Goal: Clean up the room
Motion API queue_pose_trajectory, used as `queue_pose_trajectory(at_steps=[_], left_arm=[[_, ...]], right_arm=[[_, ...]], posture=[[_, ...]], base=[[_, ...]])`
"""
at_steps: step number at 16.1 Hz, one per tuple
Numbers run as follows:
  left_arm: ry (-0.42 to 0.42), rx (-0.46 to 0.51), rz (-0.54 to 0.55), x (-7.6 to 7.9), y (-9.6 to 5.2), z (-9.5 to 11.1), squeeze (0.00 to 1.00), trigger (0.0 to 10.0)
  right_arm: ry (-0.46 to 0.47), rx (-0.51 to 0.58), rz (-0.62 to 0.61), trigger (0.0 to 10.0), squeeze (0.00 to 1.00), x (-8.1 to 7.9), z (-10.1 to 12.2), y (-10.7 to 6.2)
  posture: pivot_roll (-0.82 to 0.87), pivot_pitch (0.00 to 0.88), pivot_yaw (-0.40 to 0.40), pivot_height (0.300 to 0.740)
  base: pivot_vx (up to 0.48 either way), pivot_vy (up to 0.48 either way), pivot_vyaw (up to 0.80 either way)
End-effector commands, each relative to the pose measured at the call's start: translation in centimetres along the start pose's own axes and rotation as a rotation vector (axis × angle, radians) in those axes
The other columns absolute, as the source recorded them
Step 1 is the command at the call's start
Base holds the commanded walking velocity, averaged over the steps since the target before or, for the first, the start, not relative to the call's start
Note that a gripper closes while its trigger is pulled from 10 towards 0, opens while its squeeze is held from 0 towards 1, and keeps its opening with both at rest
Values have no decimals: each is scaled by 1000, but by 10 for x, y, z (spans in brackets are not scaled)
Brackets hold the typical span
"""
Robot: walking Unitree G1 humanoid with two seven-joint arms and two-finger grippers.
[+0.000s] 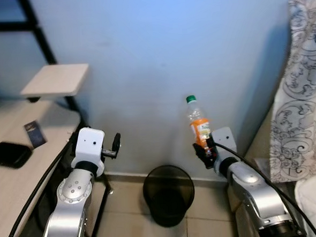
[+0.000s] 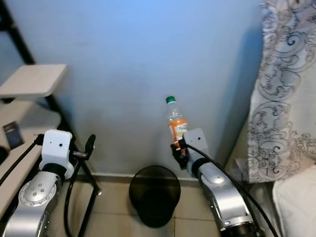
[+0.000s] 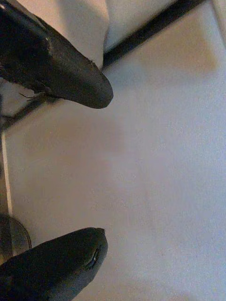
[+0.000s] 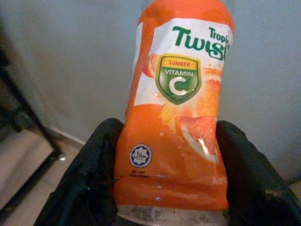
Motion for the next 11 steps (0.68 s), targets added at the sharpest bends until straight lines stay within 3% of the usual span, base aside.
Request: queue_pose_trajectory(at_steps=[1,6,11], left_arm=[[3,4,-27,6,1,2,0,10000],[6,2,-34,7,1,2,0,10000],[14,-4,-42,7,0,1,0,10000]], right_arm=[[-4,10,-16,10000,0,6,2,-1],[-44,-4,12,10000,0,4,-2,-1],[-171,-58,150,10000,0,-6,-12,2]], posture=[[19,0,23,740],[19,0,26,740],[22,0,30,740]], base=[[307,0,0],[309,0,-91],[306,0,0]])
Point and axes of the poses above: a point about 5 cm out from each wrist's last joint towards the gripper, its own y axis pointing out of the wrist towards the gripper, its own z axis along the axis of the wrist's last joint, x = y × z, the point moved 4 cm from there along y, pointing out of the wrist towards the gripper, and after that the axes turned 7 degrees about -y, right-handed, at the moved point
